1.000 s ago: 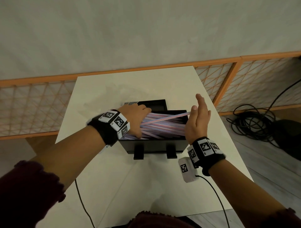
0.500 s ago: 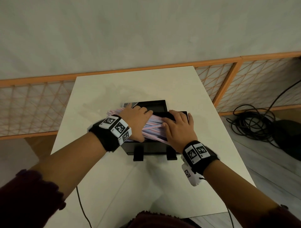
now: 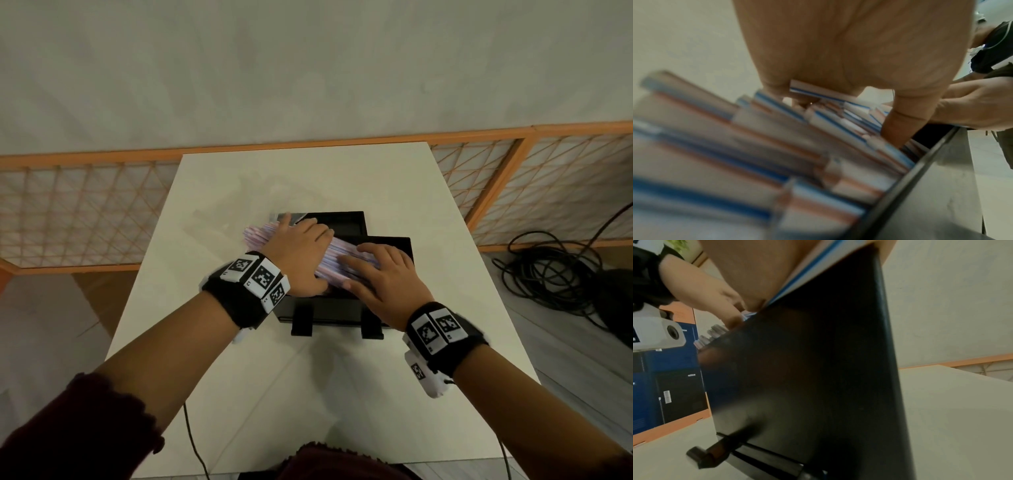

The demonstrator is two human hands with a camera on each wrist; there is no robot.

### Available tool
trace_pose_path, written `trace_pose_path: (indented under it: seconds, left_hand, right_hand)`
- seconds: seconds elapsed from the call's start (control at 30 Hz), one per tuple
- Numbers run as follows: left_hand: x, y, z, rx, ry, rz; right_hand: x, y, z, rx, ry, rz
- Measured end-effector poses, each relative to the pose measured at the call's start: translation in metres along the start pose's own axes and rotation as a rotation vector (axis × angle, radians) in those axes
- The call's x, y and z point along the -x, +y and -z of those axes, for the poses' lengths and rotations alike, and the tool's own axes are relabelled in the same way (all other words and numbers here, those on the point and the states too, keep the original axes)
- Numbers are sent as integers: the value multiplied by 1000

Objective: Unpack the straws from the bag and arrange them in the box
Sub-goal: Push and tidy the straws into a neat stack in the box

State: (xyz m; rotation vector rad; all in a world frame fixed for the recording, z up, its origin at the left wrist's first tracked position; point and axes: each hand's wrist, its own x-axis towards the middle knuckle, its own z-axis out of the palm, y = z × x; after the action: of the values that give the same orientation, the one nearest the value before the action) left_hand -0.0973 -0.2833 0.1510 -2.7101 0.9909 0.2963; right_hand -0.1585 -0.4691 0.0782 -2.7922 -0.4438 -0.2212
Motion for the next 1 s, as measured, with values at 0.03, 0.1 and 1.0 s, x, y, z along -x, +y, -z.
trace_pose_path:
  seconds: [0.03, 0.1, 1.0]
  left_hand:
    - [1, 0, 0, -9, 1, -4]
    - [7, -3, 3, 30, 52, -14]
    - [12, -7, -42, 1909, 591, 579]
  right_hand:
    - [-1, 0, 0, 2, -4, 3]
    - [-4, 1, 1, 13, 19, 14]
    - [-23, -16, 5, -235, 99, -19]
